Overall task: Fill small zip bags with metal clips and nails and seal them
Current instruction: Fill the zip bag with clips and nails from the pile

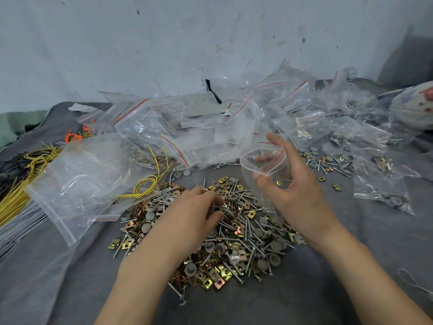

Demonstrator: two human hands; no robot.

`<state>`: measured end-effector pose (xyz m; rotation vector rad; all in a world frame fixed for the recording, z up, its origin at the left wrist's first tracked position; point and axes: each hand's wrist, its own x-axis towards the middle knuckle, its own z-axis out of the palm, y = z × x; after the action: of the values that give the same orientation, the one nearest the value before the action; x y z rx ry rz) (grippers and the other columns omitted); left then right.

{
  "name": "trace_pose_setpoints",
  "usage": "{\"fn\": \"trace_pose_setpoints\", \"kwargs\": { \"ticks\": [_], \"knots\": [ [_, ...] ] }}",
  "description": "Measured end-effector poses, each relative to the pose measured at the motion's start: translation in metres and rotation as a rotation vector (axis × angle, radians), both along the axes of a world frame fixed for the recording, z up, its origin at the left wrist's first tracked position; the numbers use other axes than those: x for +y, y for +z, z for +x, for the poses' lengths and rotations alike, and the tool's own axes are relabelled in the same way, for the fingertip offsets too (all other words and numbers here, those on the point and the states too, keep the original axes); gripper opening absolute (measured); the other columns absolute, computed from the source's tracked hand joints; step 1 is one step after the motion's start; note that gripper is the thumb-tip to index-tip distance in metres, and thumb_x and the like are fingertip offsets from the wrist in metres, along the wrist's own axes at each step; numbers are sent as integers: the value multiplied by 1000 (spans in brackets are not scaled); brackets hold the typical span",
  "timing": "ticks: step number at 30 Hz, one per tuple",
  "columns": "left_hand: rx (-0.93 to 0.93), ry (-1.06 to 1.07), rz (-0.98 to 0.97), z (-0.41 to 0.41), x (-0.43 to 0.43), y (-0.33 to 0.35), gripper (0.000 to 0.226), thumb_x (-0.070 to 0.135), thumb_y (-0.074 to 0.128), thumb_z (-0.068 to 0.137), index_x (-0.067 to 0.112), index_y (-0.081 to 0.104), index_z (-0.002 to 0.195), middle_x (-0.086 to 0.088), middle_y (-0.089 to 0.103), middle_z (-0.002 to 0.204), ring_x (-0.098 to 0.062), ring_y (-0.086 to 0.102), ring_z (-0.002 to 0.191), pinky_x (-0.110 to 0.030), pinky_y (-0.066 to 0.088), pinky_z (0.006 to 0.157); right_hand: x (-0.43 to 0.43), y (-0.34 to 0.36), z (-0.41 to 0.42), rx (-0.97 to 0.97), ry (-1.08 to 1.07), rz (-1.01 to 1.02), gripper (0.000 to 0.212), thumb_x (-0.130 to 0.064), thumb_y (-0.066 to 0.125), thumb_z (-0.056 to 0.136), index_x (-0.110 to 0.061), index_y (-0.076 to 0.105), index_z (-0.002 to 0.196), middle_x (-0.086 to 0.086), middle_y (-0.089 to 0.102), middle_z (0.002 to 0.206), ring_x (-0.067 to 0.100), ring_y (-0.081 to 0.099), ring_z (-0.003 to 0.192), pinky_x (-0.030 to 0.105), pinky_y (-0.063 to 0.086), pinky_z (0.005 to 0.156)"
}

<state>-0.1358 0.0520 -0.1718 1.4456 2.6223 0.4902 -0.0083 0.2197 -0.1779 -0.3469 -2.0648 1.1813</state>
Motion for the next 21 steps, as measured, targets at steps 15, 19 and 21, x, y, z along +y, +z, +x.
{"fn": "trace_pose_setpoints", "kwargs": {
  "ticks": [15, 19, 21],
  "knots": [
    [-160, 65, 409, 0, 2, 4, 5, 32, 55, 98, 32, 60, 98, 17, 61, 93, 3, 56, 88, -12, 43, 73, 0, 0, 0, -1, 5, 7, 63, -36, 67, 84, -45, 42, 141, -27, 64, 112, -7, 58, 108, 2, 38, 84],
    [-281, 163, 639, 0, 7, 11, 9, 33, 58, 97, 32, 66, 94, 11, 62, 91, 3, 56, 80, -7, 39, 66, 0, 0, 1, -2, 7, 18, 64, -36, 67, 85, -44, 42, 143, -26, 64, 113, -7, 57, 111, 0, 36, 86],
    [-404, 228, 731, -2, 8, 12, 17, 33, 56, 98, 31, 71, 91, 11, 62, 81, 3, 52, 66, -9, 40, 62, 0, -1, 1, -5, 10, 20, 64, -37, 67, 85, -44, 42, 143, -28, 64, 113, -8, 57, 111, -1, 36, 85]
  ]
}}
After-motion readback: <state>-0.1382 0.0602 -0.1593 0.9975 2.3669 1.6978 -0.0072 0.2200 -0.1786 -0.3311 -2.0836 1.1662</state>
